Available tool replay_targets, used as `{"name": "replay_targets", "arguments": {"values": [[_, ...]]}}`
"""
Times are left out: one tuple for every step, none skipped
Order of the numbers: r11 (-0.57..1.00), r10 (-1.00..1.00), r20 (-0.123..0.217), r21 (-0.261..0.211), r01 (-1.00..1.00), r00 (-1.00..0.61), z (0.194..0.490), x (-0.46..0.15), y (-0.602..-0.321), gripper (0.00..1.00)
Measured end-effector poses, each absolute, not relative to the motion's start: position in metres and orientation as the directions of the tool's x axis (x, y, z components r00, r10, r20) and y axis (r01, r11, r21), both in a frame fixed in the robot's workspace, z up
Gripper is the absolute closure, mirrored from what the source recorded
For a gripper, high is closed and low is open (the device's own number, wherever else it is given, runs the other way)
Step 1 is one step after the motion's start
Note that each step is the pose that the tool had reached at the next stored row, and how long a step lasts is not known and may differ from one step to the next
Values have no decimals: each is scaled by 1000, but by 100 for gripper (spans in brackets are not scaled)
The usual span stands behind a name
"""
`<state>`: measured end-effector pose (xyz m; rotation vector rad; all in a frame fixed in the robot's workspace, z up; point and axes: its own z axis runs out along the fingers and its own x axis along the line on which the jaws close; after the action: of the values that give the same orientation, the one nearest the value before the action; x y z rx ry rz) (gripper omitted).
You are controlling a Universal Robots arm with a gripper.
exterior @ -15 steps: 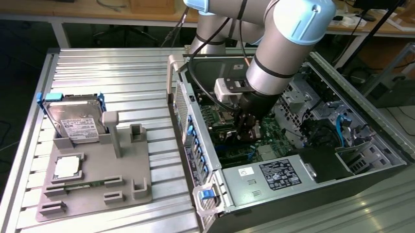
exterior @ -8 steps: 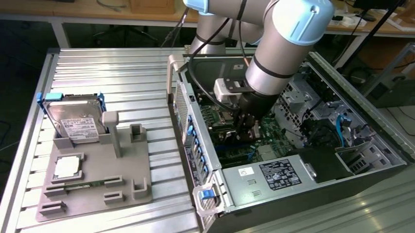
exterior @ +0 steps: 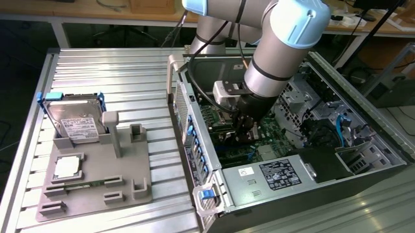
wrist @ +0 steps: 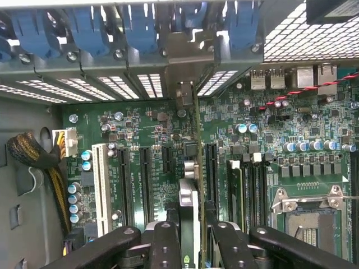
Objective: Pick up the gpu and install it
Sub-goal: 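Insert the gpu into the slot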
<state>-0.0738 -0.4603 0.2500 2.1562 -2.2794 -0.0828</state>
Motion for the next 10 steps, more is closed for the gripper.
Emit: {"name": "replay_targets", "arguments": {"values": [[55, -998, -34, 40, -998, -56, 250, -74, -460, 73], [55, -998, -34, 40, -998, -56, 250, -74, -460, 73], [55, -998, -34, 40, -998, -56, 250, -74, -460, 73], [55, -998, -34, 40, -998, -56, 250, -74, -460, 73], [55, -998, -34, 40, -998, -56, 250, -74, -460, 73], [55, -998, -34, 40, -998, -56, 250, -74, -460, 73], [55, -998, -34, 40, -998, -56, 250, -74, -460, 73], [55, -998, -34, 40, -998, -56, 250, -74, -460, 73], [55, -998, -34, 40, -998, -56, 250, -74, -460, 73], [55, -998, -34, 40, -998, -56, 250, -74, -460, 73]]}}
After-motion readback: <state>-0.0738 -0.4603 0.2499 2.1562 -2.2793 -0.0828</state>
